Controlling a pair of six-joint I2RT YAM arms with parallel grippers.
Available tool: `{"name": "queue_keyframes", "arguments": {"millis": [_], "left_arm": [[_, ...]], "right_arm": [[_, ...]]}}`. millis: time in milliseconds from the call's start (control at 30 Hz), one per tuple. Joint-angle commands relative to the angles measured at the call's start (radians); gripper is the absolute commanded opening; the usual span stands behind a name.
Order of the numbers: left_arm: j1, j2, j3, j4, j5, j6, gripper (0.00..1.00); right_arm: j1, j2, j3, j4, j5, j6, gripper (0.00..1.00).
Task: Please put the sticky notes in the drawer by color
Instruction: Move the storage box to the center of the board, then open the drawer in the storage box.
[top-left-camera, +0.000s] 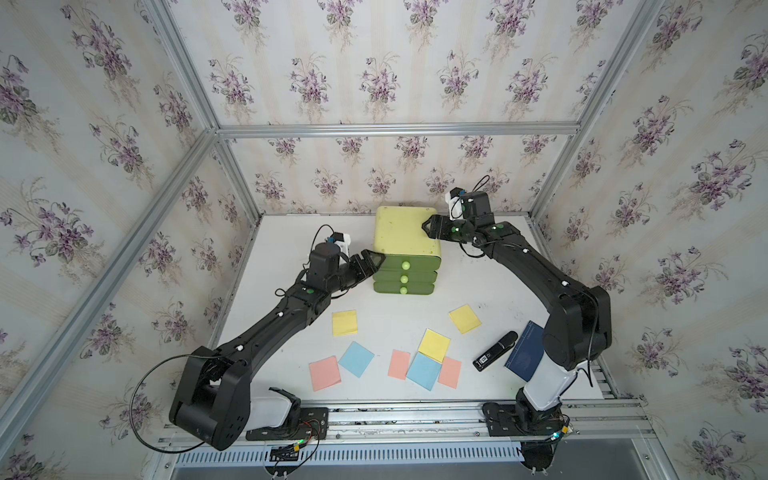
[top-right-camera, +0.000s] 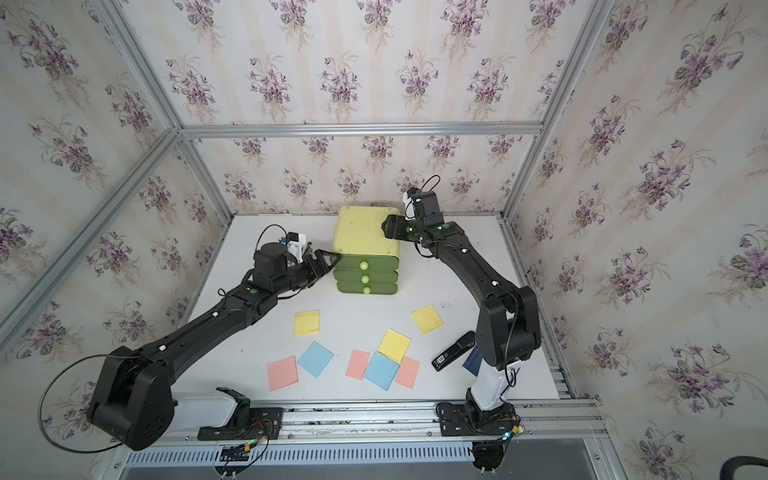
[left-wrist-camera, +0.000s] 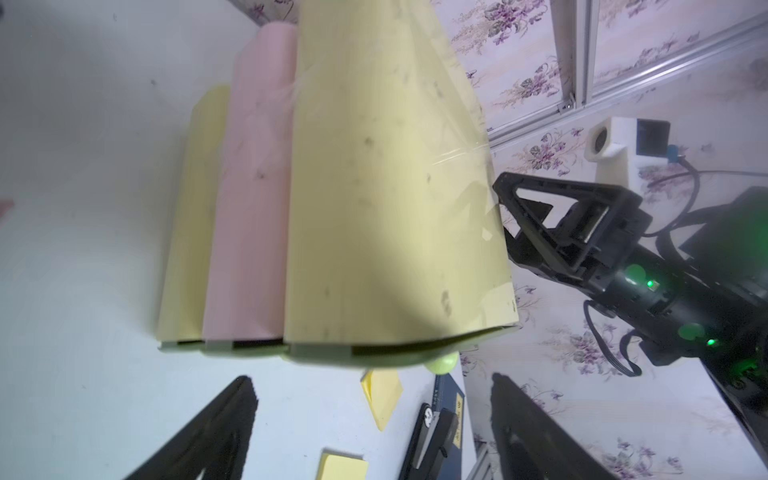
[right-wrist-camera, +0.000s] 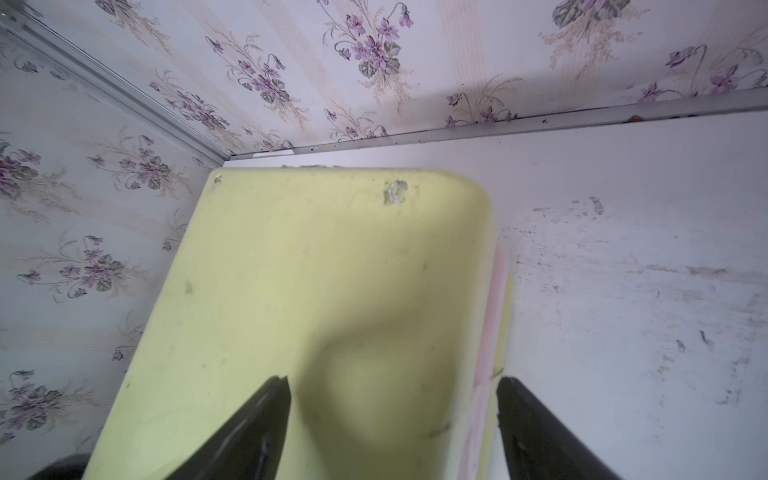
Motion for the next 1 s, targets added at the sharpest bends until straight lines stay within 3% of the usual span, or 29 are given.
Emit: {"name": "queue_keyframes", "arguments": {"millis": [0, 300, 567, 833, 967], "left_arm": [[-0.073, -0.027, -0.143, 0.322, -0.205, -0.297, 0.84], [-0.208, 0.169, -0.235, 0.640, -0.316, -0.435, 0.79], [-0.255, 0.170, -0.192, 0.586, -0.400, -0.386, 0.77], [-0.291, 0.222, -0.174, 0.640, -0.453, -0.405, 0.75], [-0.319, 0.266, -0.143, 0.679, -0.473, -0.410, 0.74]], "right_arm": [[0.000, 0.043, 0.033, -0.004, 0.005, -0.034, 0.80], [-0.002, 0.030, 0.015, 0.054, 0.080, -0.009, 0.78], [-0.041, 0.080, 0.077, 0.089, 0.063, 0.011, 0.74], [-0.044, 0.188, 0.182, 0.061, 0.012, 0.007, 0.70], [-0.044, 0.196, 0.158, 0.063, 0.012, 0.005, 0.69]]}}
